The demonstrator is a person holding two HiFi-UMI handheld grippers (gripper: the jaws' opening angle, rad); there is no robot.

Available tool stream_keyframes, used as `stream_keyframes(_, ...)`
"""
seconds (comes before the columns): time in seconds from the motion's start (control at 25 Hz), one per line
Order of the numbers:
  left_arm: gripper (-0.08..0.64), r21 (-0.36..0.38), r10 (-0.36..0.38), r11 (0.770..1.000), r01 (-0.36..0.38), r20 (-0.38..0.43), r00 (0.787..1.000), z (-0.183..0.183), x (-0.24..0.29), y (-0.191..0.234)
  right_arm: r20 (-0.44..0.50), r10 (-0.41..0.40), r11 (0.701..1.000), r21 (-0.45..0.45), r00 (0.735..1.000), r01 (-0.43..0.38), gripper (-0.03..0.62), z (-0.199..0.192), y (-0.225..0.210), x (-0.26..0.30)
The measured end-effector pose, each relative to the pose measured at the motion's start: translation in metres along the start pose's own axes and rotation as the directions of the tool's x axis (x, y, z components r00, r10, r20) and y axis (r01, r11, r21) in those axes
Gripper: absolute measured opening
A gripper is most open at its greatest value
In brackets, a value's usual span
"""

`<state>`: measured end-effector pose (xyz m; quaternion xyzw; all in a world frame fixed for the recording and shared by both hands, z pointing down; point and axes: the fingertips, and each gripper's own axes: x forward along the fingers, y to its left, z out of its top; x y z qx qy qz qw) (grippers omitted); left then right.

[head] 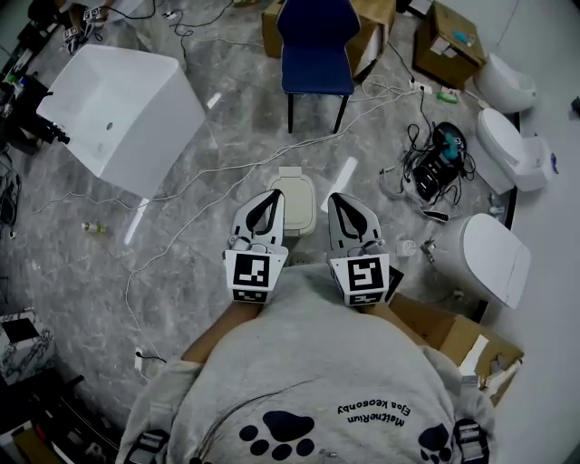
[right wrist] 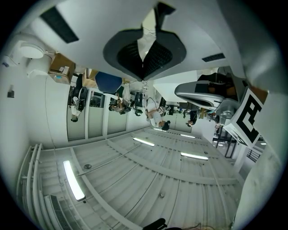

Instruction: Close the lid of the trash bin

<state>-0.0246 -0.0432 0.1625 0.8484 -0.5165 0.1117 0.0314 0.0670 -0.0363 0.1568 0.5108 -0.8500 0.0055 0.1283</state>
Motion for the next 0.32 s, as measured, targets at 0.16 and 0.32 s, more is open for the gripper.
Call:
stream_keyframes(0.16,0.020,-0.006,0.002,1.000,-0.002,-0.003,1.000,0.0005,0.0011,0.0005,-0.001,0.010,1.000,-0.007,1.000,-0.010,0.032,0.0010,0.0000,0.0012)
stream_keyframes(0.32,0.020,-0.014,0.000,1.000,0.000,-0.011,1.000,-0.0024,0.0023,-0.0023,-0.007,0.016,1.000,-0.012,1.000,-0.016,0.032,-0.0019,-0.0022,0.0001)
